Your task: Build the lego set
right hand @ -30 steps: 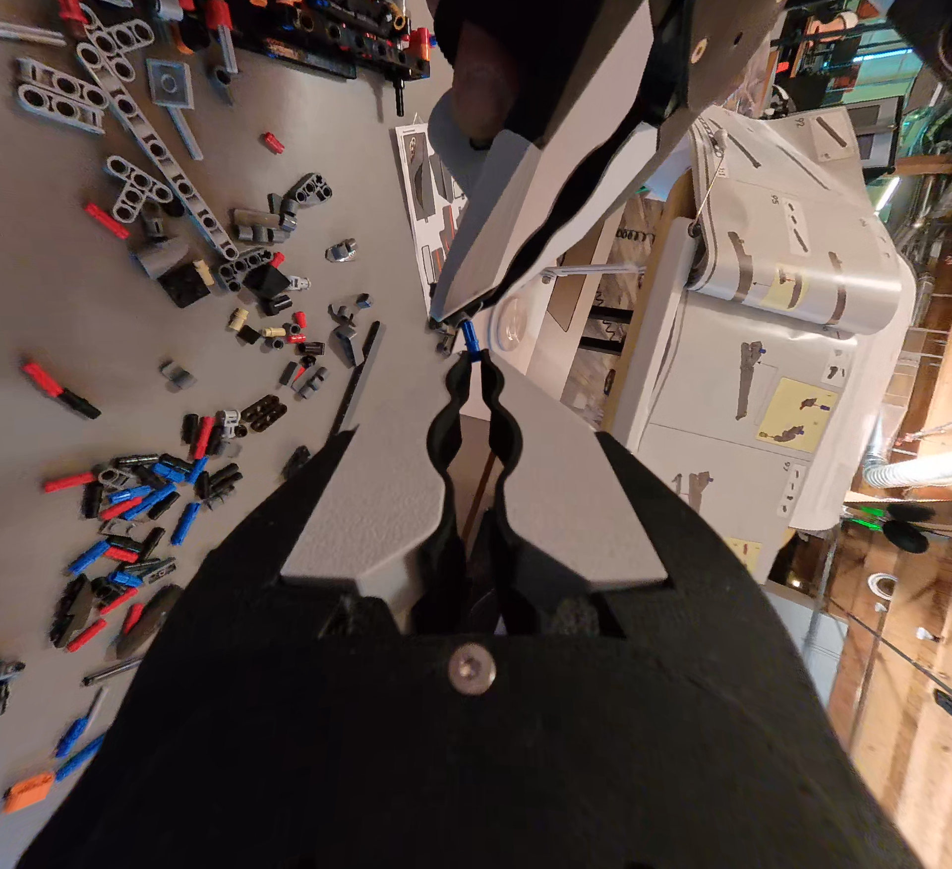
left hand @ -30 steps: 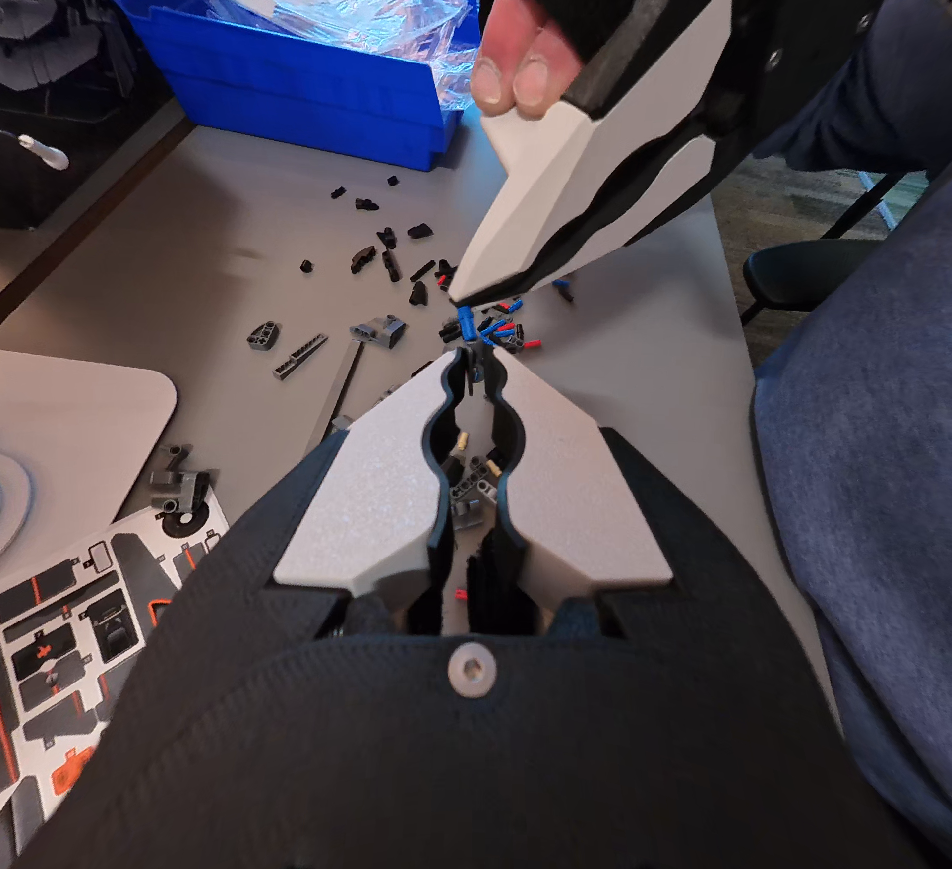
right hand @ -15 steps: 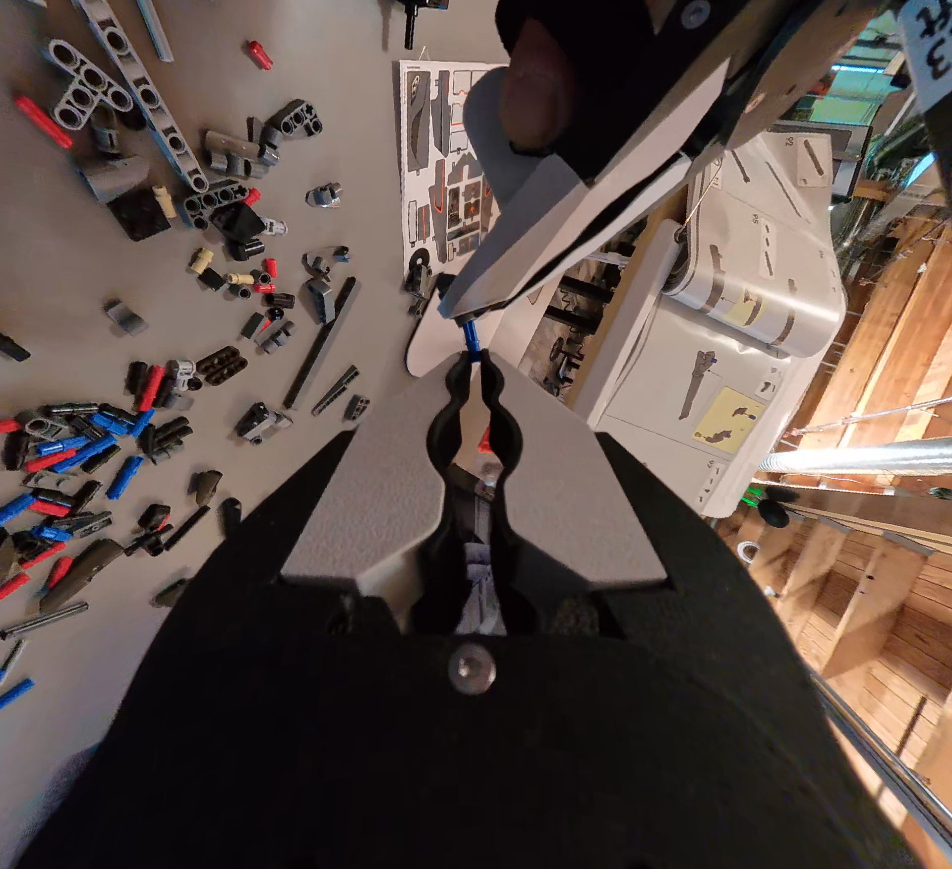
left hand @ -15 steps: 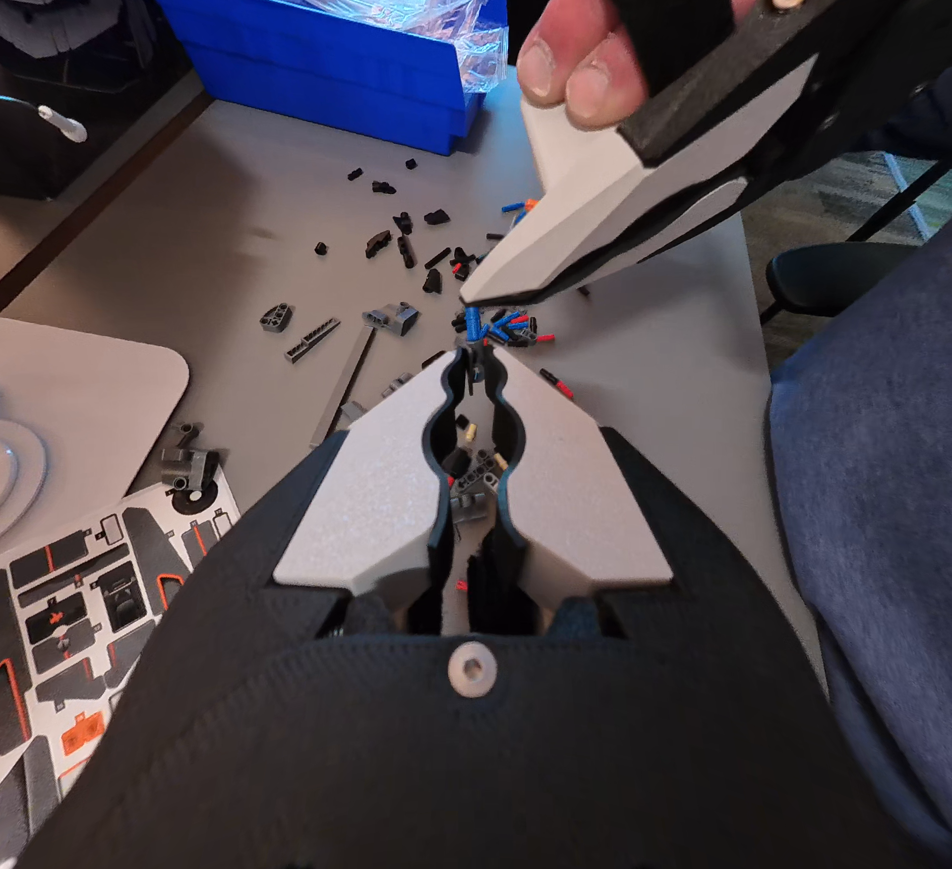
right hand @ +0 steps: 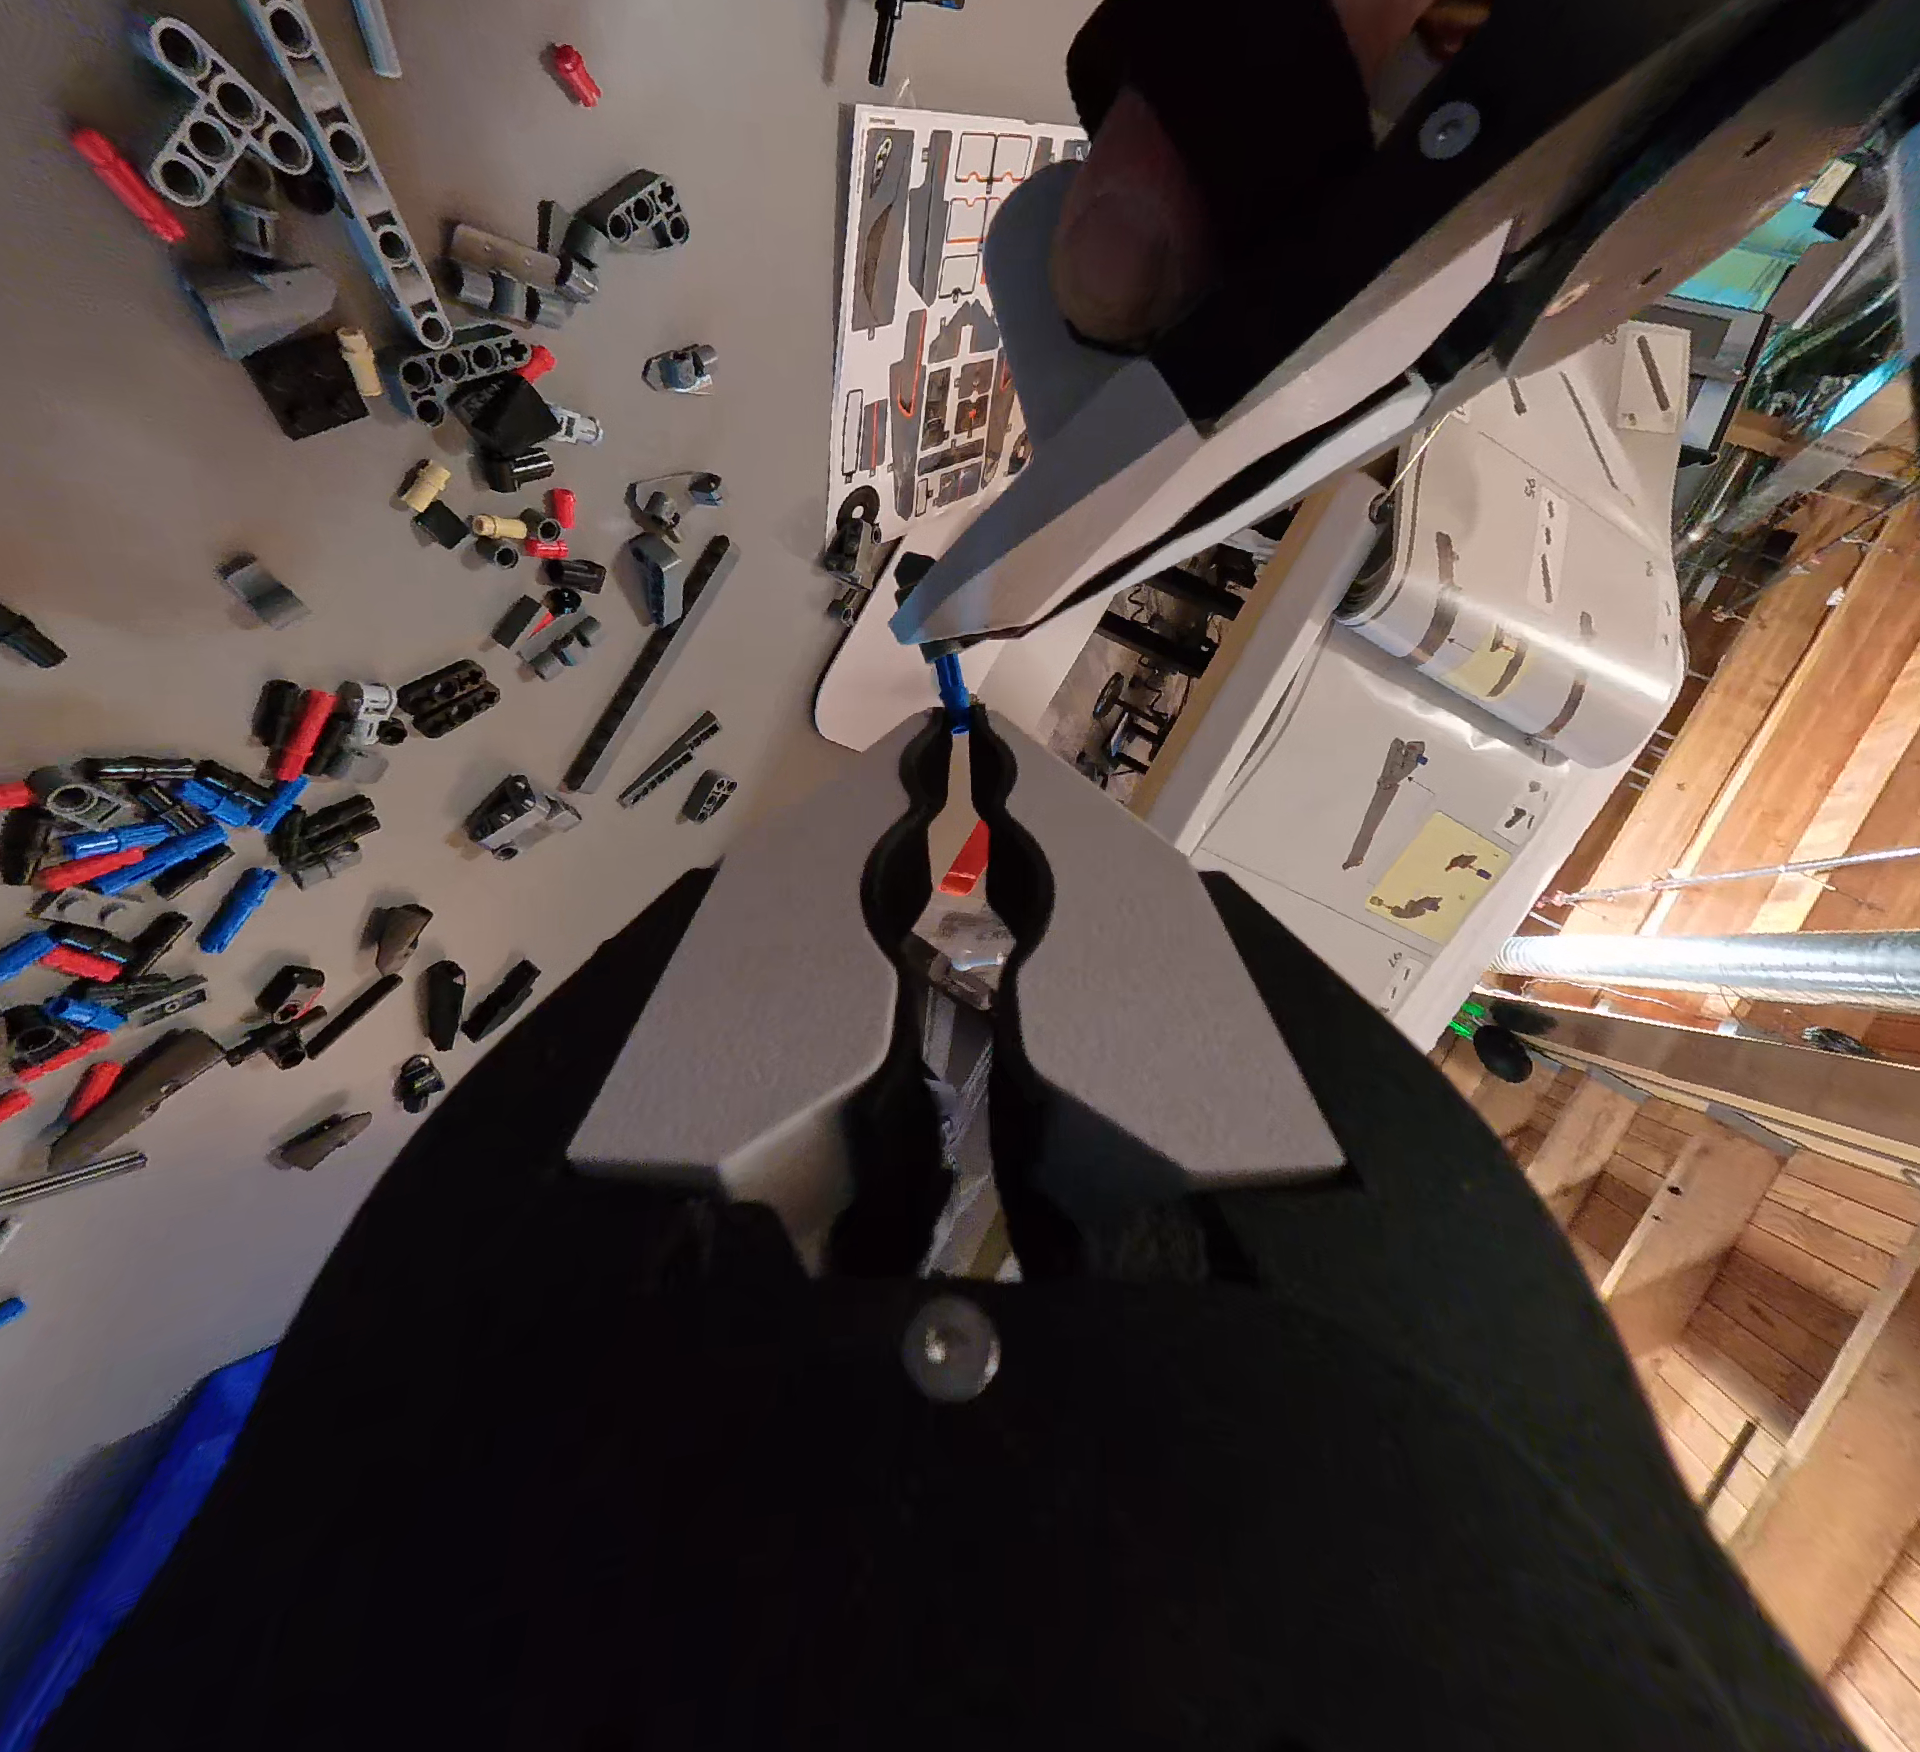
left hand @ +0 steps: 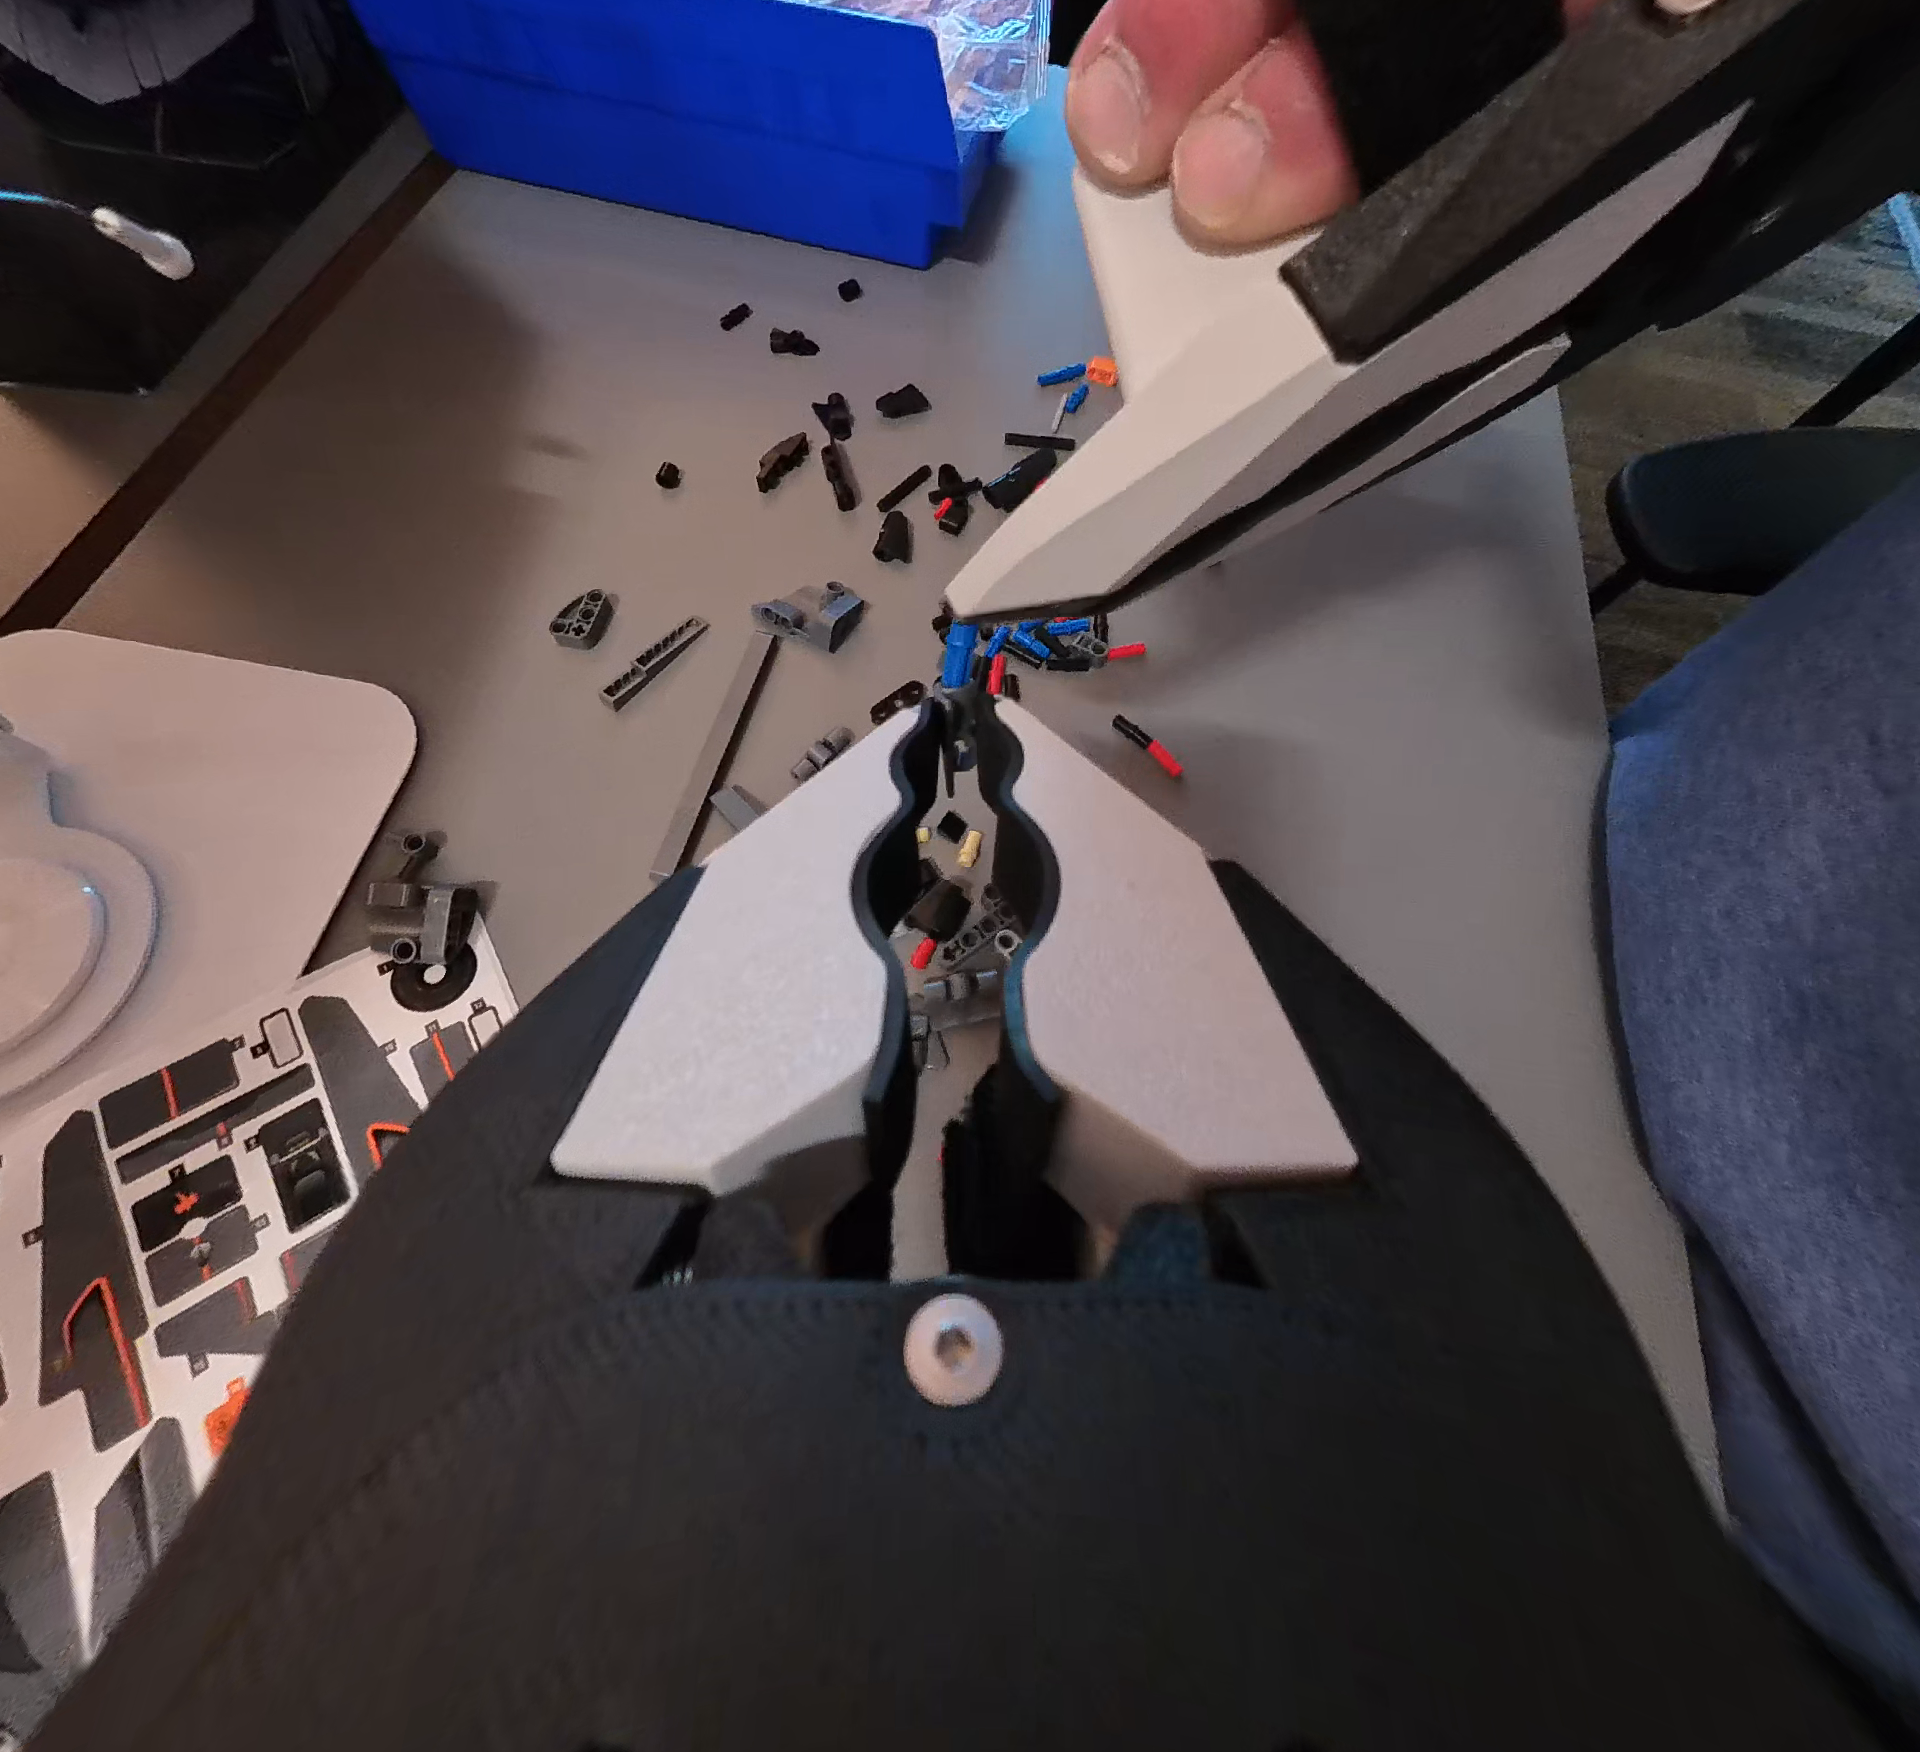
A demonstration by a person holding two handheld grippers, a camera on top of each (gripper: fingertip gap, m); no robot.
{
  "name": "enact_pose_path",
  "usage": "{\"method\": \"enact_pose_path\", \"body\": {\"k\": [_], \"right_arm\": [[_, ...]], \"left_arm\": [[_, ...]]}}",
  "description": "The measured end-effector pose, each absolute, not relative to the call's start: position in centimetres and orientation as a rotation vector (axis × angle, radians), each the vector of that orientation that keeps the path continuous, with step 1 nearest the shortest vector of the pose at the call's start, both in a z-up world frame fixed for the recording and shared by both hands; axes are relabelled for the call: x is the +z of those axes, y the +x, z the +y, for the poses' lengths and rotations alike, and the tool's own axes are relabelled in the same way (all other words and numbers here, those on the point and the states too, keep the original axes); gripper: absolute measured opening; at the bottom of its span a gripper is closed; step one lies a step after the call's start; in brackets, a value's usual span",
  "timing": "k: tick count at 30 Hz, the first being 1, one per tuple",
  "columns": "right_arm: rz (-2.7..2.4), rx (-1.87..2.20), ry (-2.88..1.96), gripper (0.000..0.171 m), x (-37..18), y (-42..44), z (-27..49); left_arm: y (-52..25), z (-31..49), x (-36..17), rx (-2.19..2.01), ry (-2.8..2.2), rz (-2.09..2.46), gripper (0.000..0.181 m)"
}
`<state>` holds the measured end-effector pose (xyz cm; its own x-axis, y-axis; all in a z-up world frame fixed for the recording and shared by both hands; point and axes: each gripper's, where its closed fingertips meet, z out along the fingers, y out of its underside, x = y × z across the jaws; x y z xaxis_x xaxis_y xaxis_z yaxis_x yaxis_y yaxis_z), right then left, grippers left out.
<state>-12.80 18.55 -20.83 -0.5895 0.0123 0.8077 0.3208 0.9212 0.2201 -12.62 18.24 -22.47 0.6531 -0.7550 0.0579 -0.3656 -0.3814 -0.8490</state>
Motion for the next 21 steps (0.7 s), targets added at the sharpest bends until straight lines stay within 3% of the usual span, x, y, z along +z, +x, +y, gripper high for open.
{"method": "enact_pose_path", "body": {"k": [21], "right_arm": [[-2.222,-0.334,-0.127,0.001,-19.9,-12.1,16.9]], "left_arm": [[-11.7,16.5,-21.5,-0.699,-1.924,0.984,0.005]]}}
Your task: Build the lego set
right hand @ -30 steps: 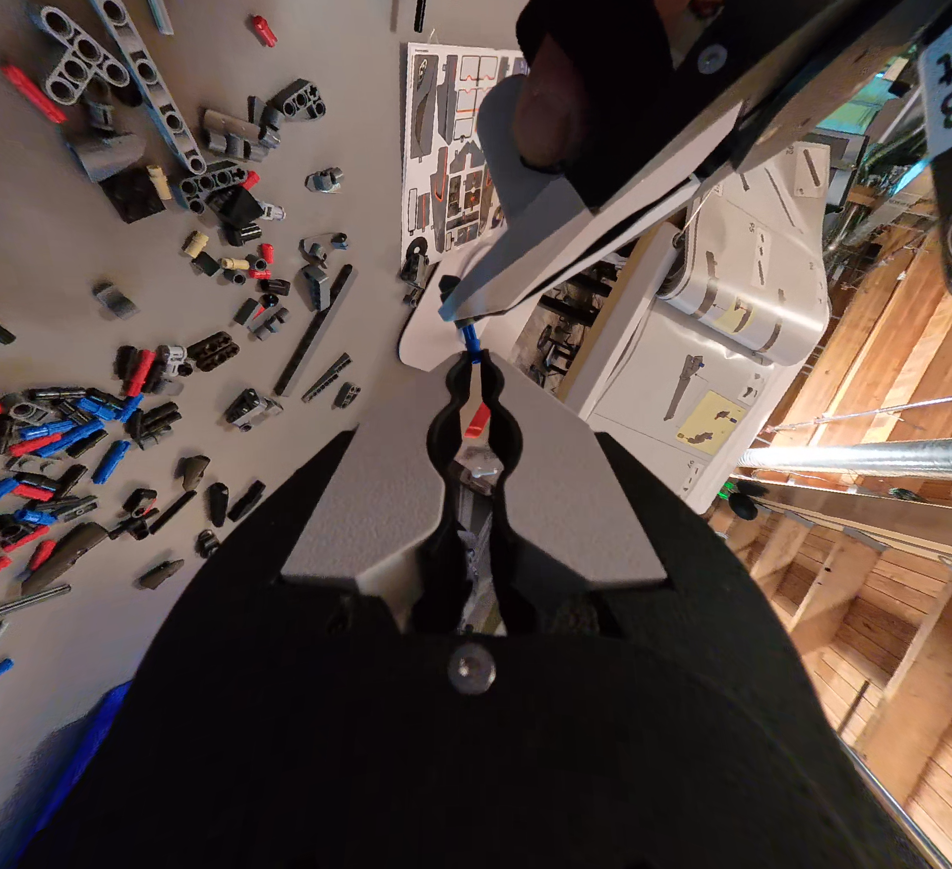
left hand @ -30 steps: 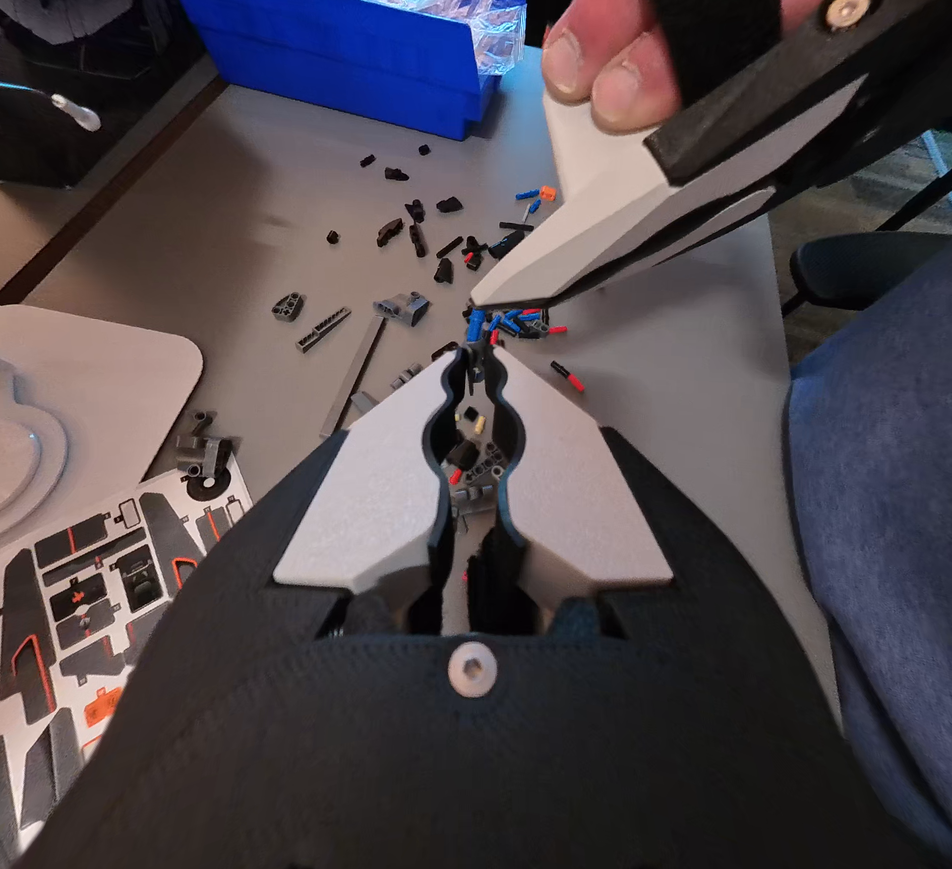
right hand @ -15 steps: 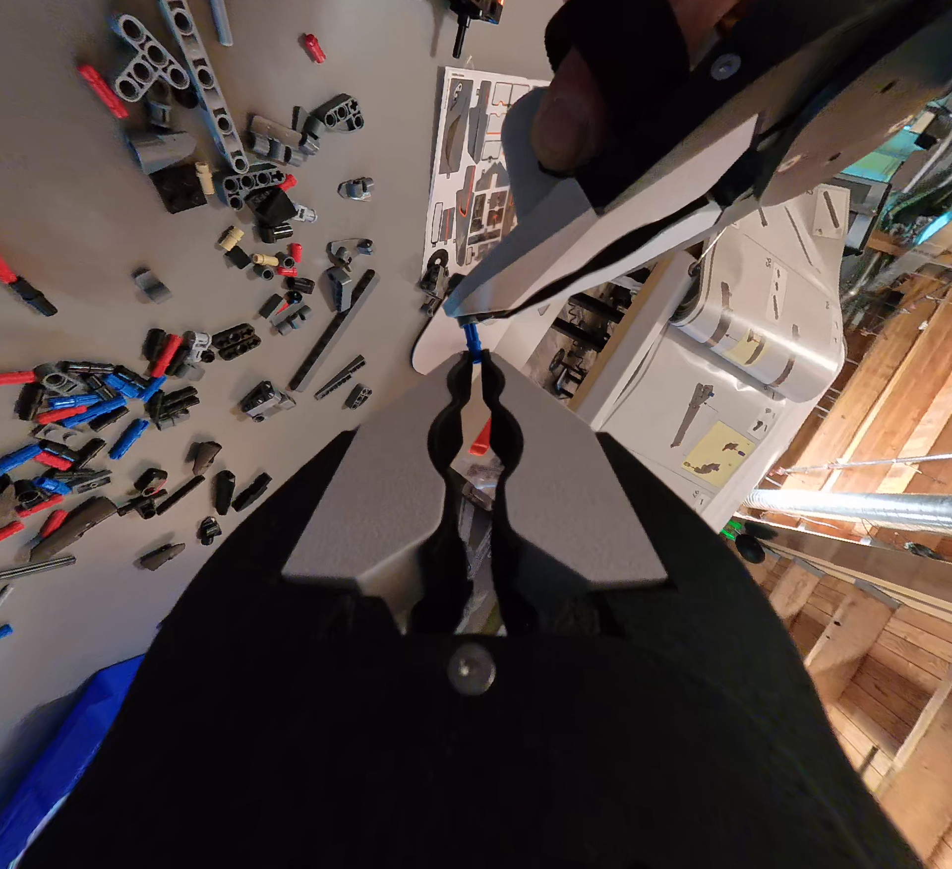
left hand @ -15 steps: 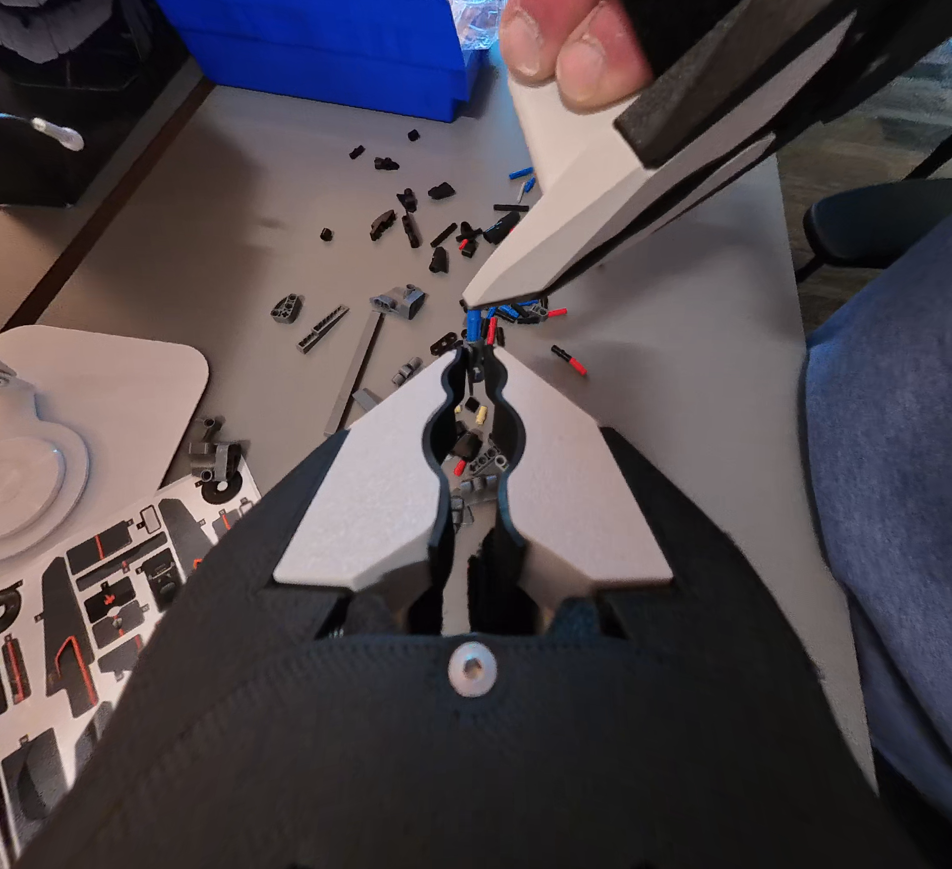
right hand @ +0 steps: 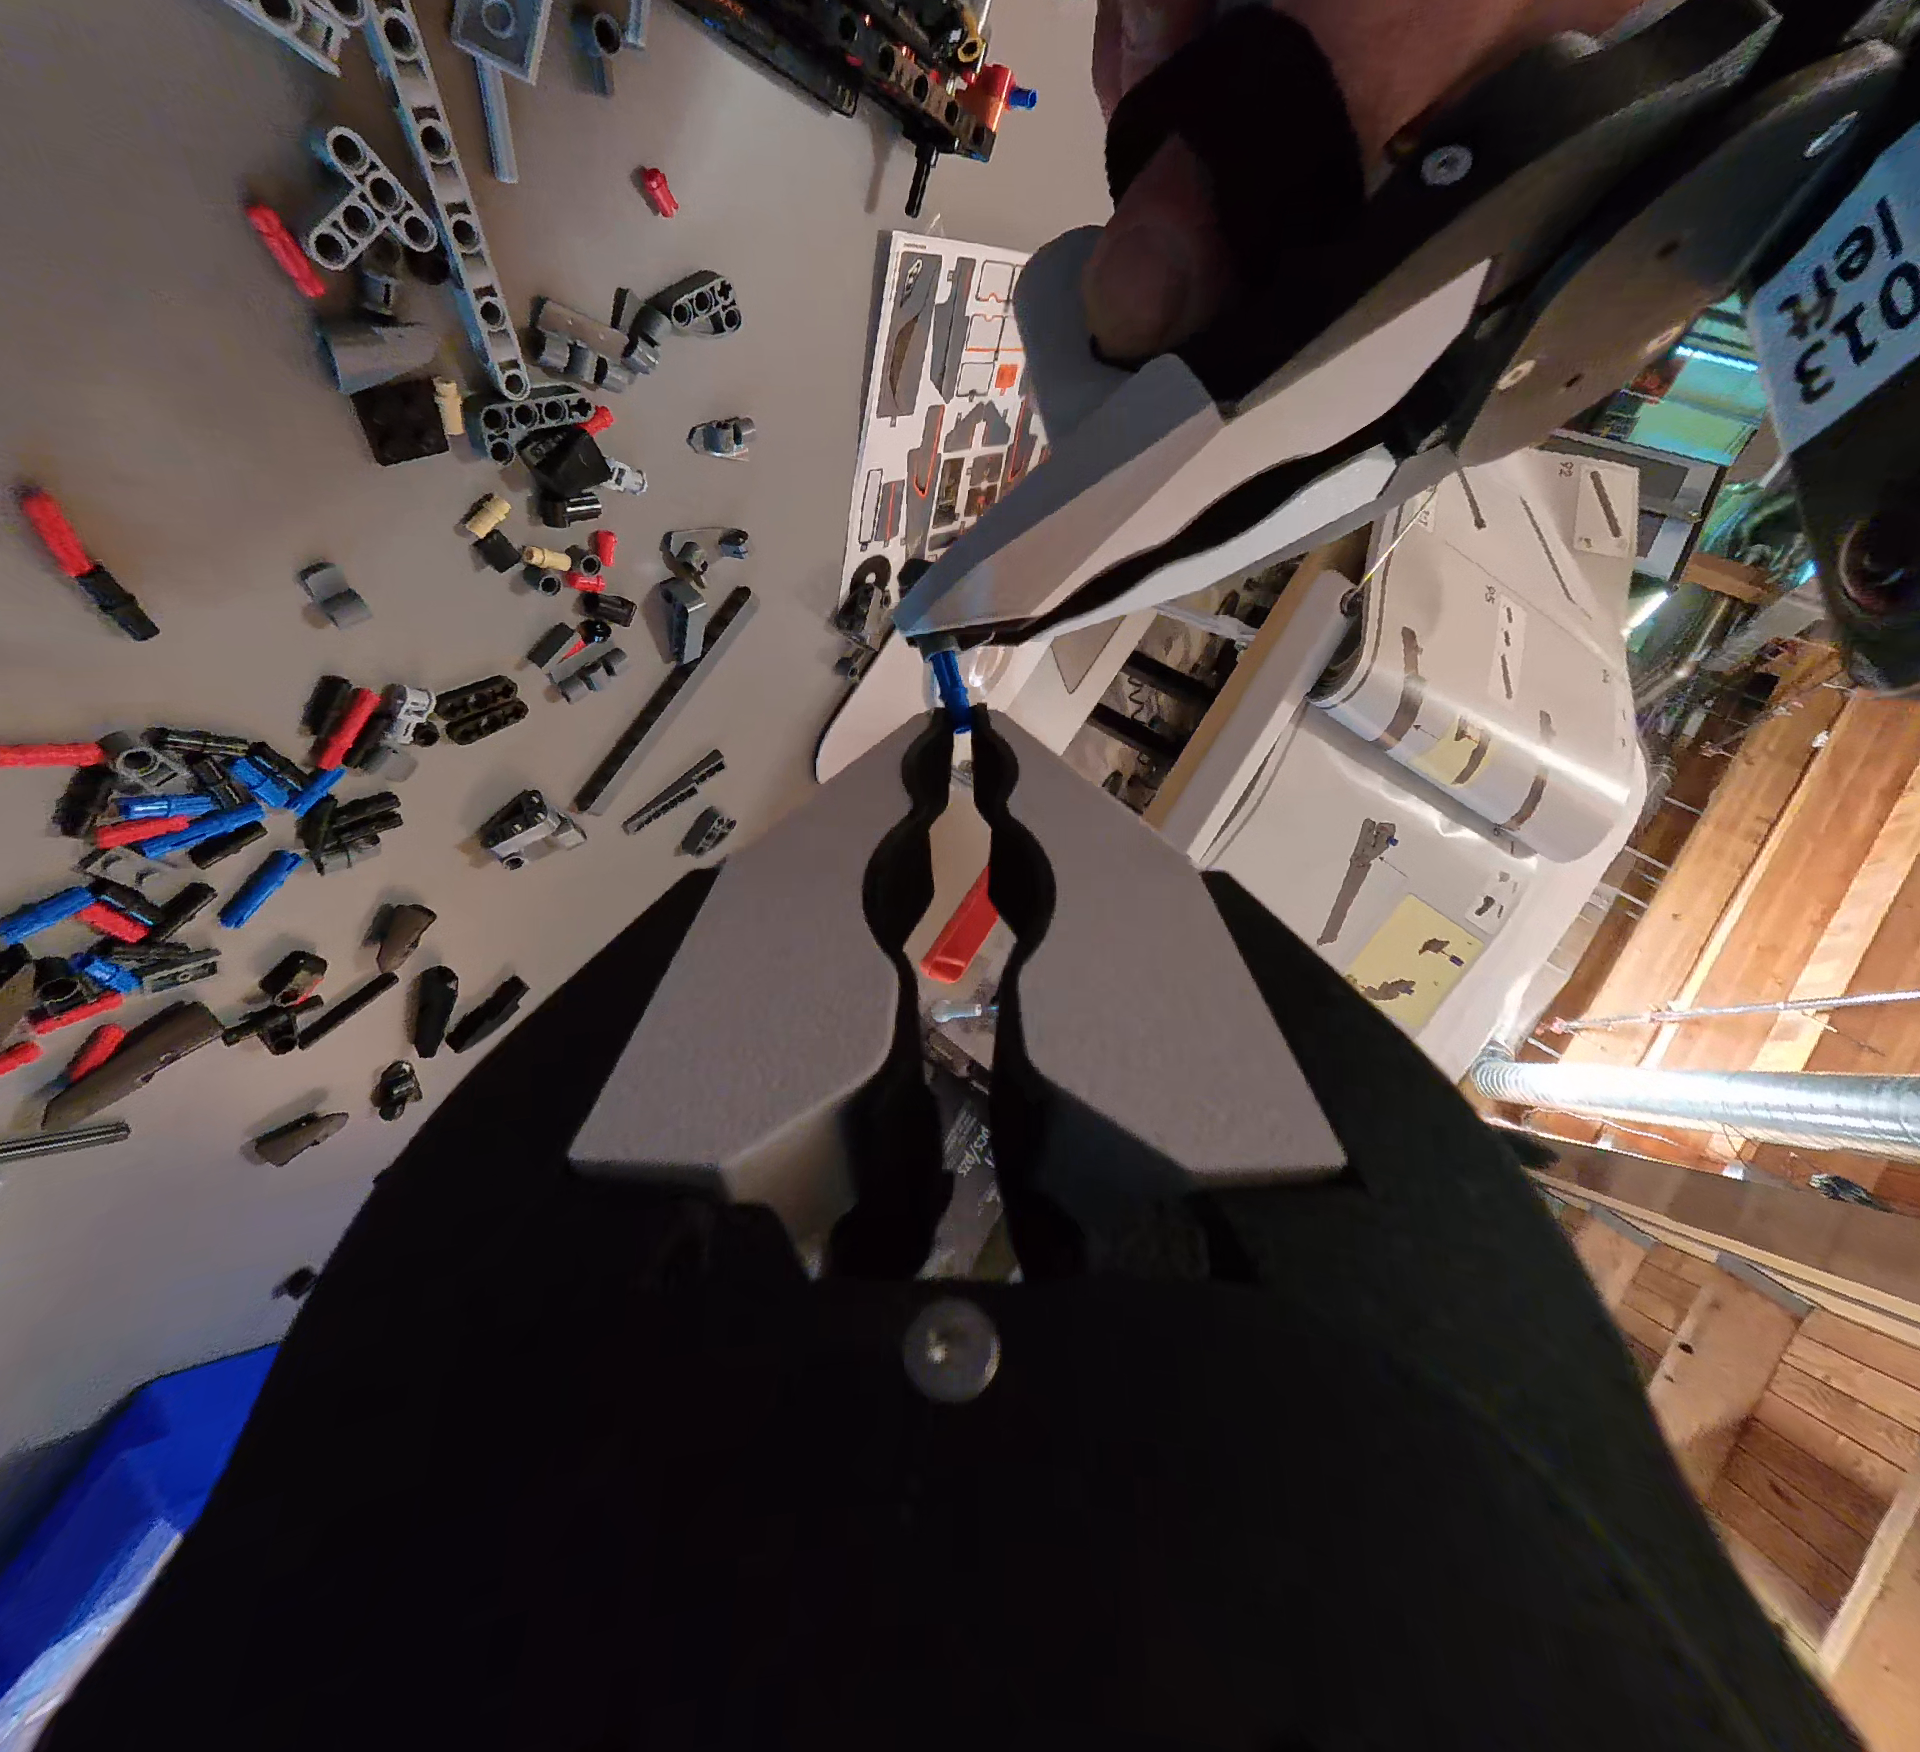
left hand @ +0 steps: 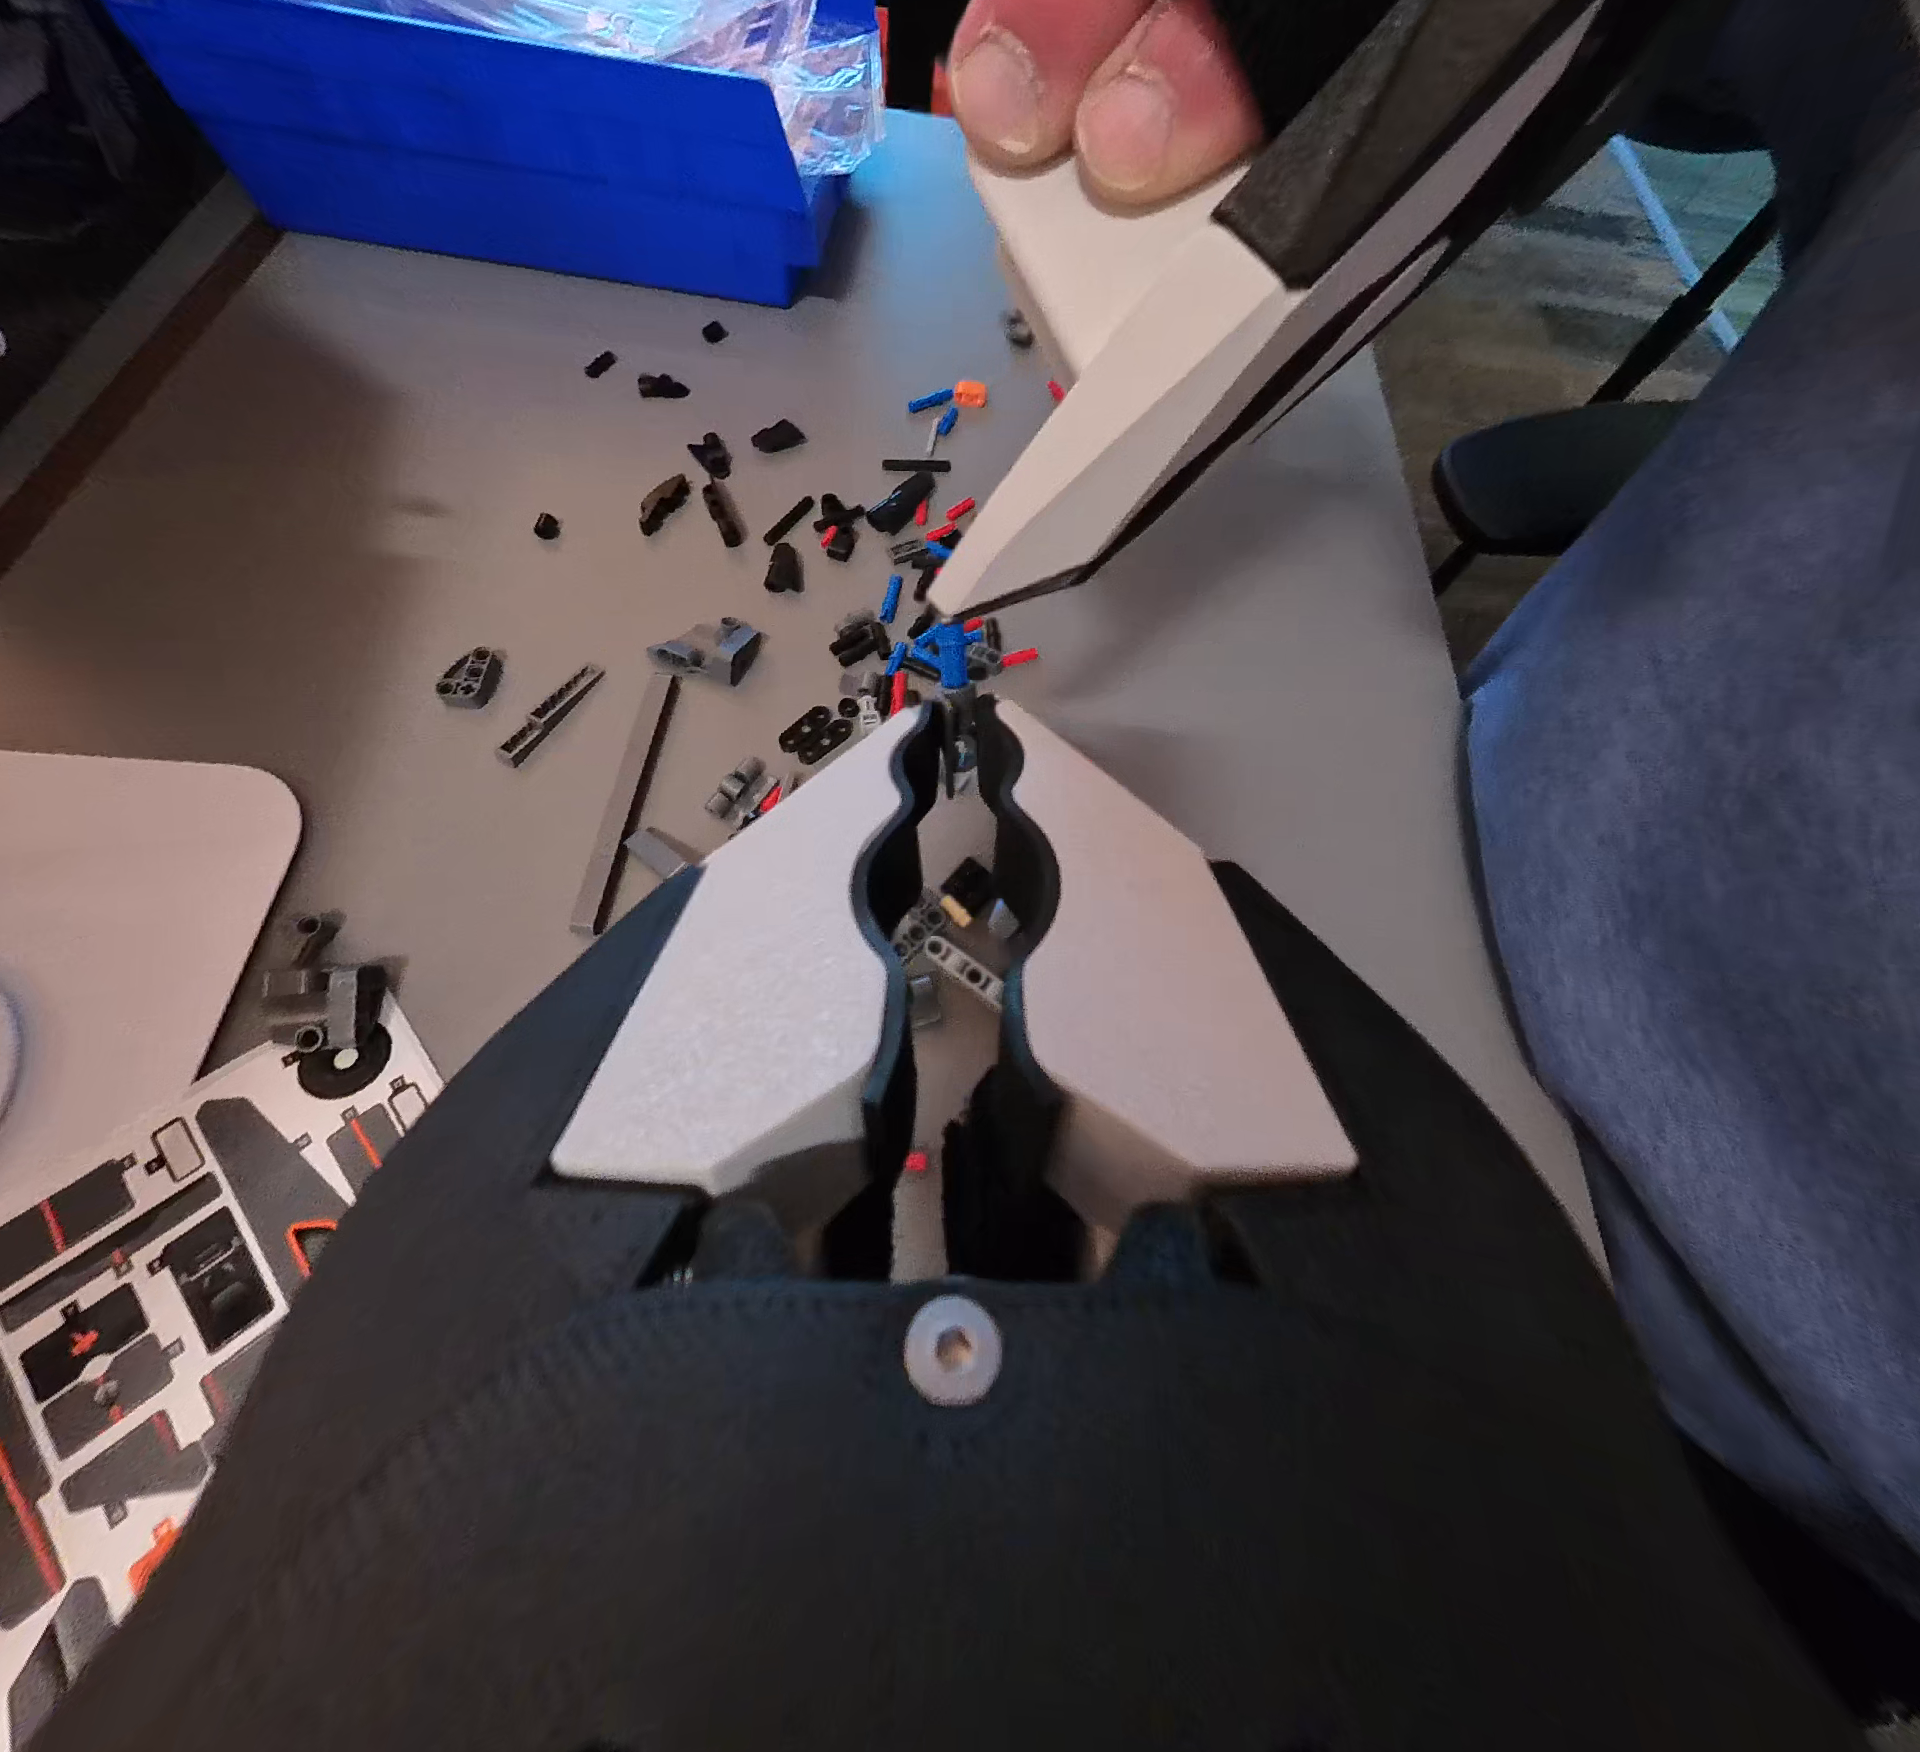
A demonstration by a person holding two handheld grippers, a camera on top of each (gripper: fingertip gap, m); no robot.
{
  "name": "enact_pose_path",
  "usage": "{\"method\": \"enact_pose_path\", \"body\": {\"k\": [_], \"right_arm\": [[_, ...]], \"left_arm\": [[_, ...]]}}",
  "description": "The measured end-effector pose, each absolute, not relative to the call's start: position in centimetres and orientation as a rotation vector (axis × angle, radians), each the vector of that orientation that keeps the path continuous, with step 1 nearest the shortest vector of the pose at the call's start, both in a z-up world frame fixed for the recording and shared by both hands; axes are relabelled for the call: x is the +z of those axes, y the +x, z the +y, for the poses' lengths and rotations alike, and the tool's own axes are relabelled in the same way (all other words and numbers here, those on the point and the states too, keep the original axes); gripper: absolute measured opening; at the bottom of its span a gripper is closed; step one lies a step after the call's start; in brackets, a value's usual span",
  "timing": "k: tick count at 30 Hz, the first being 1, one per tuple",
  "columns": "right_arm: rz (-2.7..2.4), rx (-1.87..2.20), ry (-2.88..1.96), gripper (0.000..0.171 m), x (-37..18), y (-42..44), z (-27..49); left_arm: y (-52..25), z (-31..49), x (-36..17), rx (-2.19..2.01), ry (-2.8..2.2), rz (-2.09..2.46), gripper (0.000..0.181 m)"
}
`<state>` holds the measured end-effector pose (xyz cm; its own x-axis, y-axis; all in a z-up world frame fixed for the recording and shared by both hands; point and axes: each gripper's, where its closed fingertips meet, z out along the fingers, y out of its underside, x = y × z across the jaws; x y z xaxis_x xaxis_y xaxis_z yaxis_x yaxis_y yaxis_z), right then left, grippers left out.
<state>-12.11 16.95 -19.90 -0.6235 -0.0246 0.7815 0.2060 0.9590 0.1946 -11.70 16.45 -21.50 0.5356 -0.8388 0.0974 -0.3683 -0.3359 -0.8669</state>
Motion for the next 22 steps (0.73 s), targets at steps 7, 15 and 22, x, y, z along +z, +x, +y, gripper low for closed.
{"method": "enact_pose_path", "body": {"k": [7,15,22], "right_arm": [[-2.208,-0.341,-0.116,0.001,-19.5,-12.1,16.3],[-2.231,-0.277,-0.147,0.000,-19.4,-12.1,16.1],[-2.257,-0.109,-0.237,0.001,-18.9,-11.8,15.8]], "left_arm": [[-11.7,16.4,-21.2,-0.754,-1.920,0.958,0.005],[-11.7,16.3,-21.1,-0.735,-1.914,0.966,0.005],[-11.4,16.0,-20.7,-0.731,-1.874,0.997,0.005]]}}
